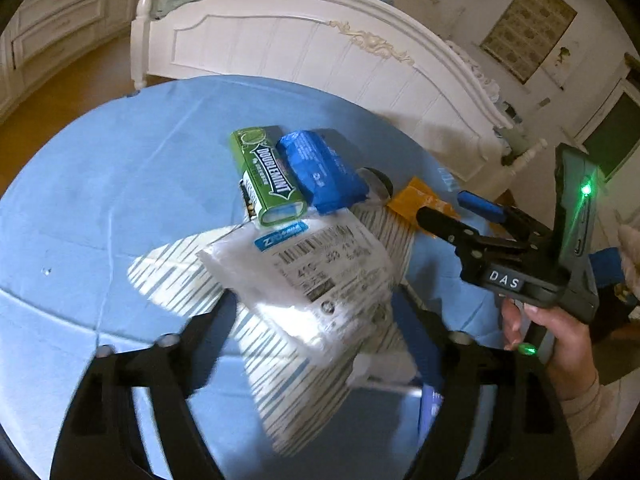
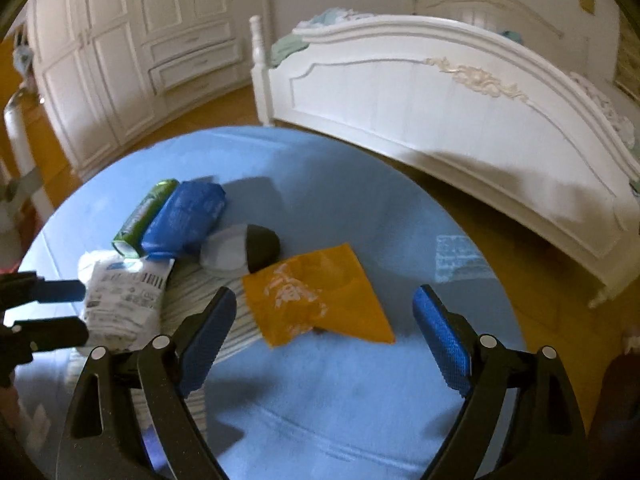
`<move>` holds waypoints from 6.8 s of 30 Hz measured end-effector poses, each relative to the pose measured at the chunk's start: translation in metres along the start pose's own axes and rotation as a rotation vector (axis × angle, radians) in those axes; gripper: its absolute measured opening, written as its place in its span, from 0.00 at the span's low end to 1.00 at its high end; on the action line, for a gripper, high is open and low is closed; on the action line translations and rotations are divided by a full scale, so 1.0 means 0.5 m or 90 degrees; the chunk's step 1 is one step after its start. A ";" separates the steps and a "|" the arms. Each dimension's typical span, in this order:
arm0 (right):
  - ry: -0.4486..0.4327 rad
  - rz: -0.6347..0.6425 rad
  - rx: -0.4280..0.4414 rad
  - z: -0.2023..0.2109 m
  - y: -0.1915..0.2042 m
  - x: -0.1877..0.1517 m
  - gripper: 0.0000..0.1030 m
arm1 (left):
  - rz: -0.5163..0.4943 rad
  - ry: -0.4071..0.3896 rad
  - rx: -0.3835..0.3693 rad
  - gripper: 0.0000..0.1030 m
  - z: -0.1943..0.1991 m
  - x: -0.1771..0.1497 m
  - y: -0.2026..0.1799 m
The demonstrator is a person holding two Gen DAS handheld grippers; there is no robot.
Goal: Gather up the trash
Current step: 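Grasp the white plastic bag with the left gripper while the right grasps the orange packet, then carry the white bag and orange packet over the bin and release both, then grasp the green gum pack with the left gripper while the right grasps the blue packet, then carry the green gum pack and blue packet over the bin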
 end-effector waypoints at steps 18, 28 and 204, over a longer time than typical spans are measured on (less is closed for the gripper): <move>0.014 -0.034 0.046 -0.004 0.028 -0.036 0.37 | -0.044 -0.049 0.058 0.72 -0.031 0.015 -0.032; -0.029 -0.094 0.096 0.057 0.075 -0.069 0.32 | -0.048 -0.067 -0.004 0.56 0.014 -0.011 -0.020; -0.070 -0.075 0.254 0.053 0.451 0.039 0.42 | 0.011 -0.148 0.062 0.30 0.172 -0.024 0.300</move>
Point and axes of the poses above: each gripper's, at about its wrist camera, not at the fingertips, and z roughly against the way its jaws point, y to its left, x to its top, the point moved 9 cm from there along -z, roughly the way its jaws point, and after that the axes turned 14 degrees about x, right-handed, at the moved point
